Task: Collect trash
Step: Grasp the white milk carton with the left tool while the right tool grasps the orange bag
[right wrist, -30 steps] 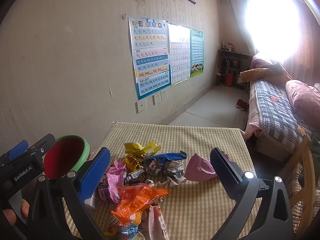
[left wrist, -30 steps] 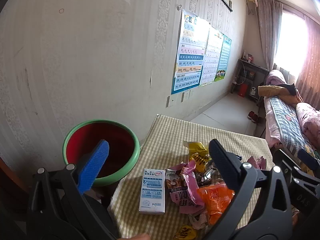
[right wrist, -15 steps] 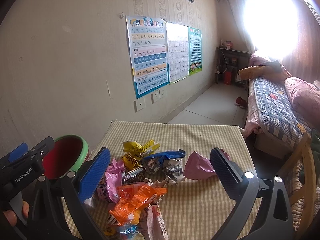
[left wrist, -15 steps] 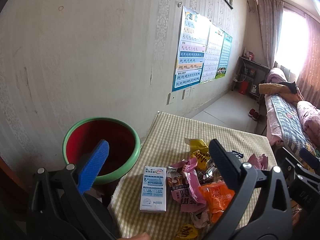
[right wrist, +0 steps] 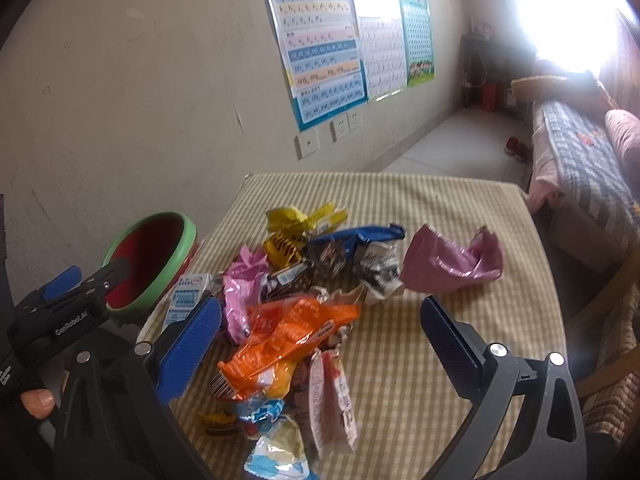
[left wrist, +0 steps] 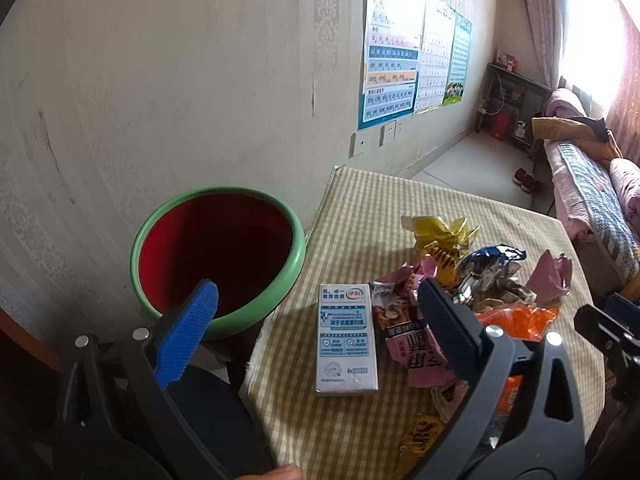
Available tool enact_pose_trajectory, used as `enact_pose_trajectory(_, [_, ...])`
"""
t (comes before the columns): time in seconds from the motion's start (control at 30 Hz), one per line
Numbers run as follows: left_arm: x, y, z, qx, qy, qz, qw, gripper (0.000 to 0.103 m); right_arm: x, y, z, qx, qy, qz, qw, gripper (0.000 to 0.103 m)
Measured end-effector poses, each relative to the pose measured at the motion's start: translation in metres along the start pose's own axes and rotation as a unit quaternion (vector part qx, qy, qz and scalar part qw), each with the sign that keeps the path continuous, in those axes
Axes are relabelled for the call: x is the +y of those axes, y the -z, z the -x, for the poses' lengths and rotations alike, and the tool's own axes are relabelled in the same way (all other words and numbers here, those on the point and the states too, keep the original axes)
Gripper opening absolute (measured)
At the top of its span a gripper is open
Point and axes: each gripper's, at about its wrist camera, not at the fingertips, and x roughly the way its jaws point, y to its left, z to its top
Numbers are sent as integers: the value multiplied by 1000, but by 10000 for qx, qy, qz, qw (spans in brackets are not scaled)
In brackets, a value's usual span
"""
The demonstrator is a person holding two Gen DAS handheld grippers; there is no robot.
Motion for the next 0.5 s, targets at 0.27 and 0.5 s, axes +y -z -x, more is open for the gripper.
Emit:
enact_pose_trajectory(0.27, [-1, 22, -69, 1294, 365, 121, 9908, 85, 3, 18, -34, 747, -555, -338, 9951, 83])
enact_pose_trajectory(0.5, [-6, 38, -90, 1772, 513, 22, 9828, 82, 4, 26, -42, 999, -822, -468, 9905, 75])
